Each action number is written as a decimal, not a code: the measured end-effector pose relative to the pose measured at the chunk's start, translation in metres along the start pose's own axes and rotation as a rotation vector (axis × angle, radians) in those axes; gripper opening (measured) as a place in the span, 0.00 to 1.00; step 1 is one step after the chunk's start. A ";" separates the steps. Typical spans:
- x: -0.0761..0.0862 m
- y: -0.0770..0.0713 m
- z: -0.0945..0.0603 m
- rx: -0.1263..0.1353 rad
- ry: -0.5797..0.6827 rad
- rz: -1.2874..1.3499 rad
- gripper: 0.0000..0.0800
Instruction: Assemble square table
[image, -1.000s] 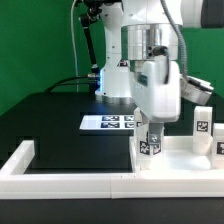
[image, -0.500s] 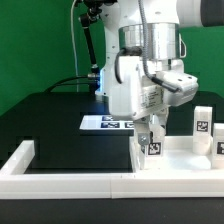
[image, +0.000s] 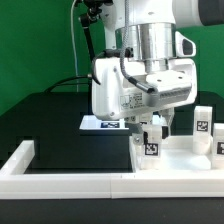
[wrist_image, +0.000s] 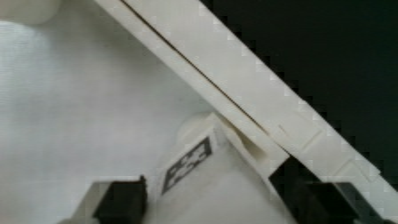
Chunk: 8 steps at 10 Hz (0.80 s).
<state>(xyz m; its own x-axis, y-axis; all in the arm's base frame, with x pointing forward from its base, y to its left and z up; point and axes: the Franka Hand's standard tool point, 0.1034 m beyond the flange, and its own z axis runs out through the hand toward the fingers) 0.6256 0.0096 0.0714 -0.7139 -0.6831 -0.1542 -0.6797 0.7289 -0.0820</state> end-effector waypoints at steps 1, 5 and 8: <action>0.000 0.000 0.000 0.005 0.002 -0.009 0.50; 0.001 0.001 0.000 0.008 0.000 -0.073 0.50; -0.007 0.001 -0.005 -0.003 -0.005 -0.476 0.77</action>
Offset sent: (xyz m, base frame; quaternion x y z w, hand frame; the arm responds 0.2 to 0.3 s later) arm -0.0063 -0.0004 -0.0016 -0.0043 0.0053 0.1344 0.9909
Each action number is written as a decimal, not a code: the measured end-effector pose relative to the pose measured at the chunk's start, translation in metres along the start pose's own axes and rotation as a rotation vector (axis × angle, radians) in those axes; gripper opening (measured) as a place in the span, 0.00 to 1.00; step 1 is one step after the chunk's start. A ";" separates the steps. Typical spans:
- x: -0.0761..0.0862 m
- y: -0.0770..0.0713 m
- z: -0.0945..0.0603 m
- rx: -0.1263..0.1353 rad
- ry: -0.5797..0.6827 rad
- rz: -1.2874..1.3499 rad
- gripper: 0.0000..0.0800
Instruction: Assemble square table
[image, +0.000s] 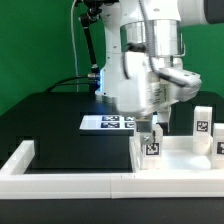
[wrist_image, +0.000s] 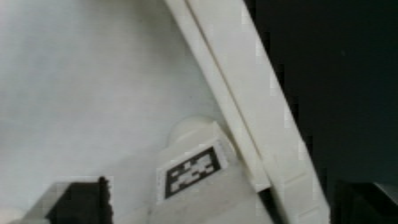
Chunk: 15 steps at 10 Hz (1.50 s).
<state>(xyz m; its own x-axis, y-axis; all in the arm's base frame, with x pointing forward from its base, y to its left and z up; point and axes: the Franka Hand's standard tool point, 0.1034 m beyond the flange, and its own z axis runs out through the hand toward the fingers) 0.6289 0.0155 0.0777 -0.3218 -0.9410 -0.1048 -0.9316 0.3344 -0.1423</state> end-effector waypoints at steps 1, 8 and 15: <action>0.000 -0.001 0.000 0.002 -0.001 -0.144 0.80; 0.005 -0.006 -0.002 -0.017 0.065 -0.874 0.81; 0.005 -0.009 -0.001 -0.044 0.138 -1.527 0.81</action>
Offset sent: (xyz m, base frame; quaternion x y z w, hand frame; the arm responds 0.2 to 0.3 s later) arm 0.0000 0.0000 0.0000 0.0000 0.0000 -0.1296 0.9916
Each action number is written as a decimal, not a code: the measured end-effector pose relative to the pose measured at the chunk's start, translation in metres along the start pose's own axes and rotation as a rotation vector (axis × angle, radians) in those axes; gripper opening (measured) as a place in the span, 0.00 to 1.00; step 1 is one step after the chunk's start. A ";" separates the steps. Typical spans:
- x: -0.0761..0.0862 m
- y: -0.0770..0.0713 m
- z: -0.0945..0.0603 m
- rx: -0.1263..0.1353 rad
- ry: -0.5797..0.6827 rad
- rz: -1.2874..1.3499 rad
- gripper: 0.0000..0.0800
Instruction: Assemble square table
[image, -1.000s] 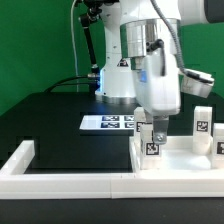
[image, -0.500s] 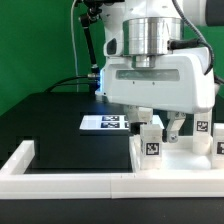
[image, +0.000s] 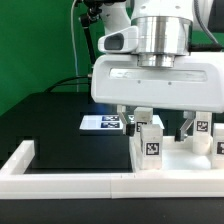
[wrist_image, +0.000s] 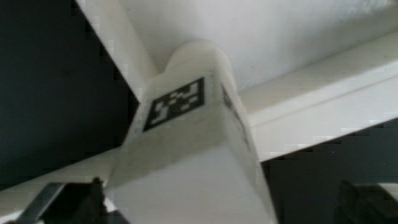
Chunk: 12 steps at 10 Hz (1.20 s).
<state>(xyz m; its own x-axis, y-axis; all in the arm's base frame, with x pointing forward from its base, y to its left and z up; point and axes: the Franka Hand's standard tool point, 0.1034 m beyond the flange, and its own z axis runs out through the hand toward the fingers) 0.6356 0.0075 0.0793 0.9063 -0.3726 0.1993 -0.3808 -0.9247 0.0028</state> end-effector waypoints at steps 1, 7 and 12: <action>0.001 0.002 0.000 -0.008 0.002 -0.087 0.81; -0.017 -0.007 0.002 0.011 -0.079 -0.211 0.81; -0.014 0.003 0.002 -0.011 -0.076 -0.089 0.48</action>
Offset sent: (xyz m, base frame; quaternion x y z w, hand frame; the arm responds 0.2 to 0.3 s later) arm -0.0191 0.0360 0.0013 0.1206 -0.1553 -0.1214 0.9729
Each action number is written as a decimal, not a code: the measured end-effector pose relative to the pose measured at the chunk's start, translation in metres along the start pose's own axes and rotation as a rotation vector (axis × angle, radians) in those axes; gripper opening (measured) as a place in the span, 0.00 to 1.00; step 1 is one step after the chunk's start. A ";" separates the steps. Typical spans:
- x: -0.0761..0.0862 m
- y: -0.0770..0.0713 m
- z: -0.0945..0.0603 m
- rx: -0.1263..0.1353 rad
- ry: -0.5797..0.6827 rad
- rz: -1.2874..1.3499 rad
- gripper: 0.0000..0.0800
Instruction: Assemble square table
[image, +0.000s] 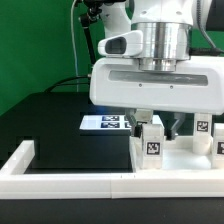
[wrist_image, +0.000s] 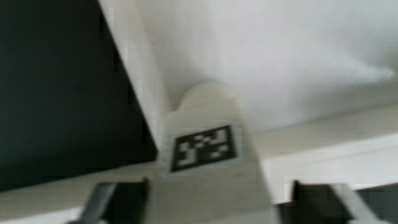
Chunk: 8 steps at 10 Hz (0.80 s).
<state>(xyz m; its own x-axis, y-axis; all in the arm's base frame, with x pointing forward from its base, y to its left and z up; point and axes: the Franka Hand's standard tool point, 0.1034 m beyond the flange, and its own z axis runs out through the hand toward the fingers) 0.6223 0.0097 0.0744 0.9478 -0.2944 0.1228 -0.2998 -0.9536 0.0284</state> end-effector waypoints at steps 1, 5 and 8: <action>0.001 0.000 0.000 0.000 0.002 0.050 0.37; -0.001 0.003 0.000 -0.005 -0.002 0.192 0.37; -0.001 0.005 0.001 -0.010 0.001 0.211 0.37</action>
Offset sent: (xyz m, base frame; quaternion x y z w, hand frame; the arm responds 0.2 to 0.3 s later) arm 0.0000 0.0000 0.0000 0.0000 0.0000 0.1296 0.9916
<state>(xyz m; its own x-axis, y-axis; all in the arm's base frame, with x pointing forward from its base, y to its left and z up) 0.6201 0.0051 0.0737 0.8636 -0.4876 0.1278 -0.4930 -0.8700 0.0120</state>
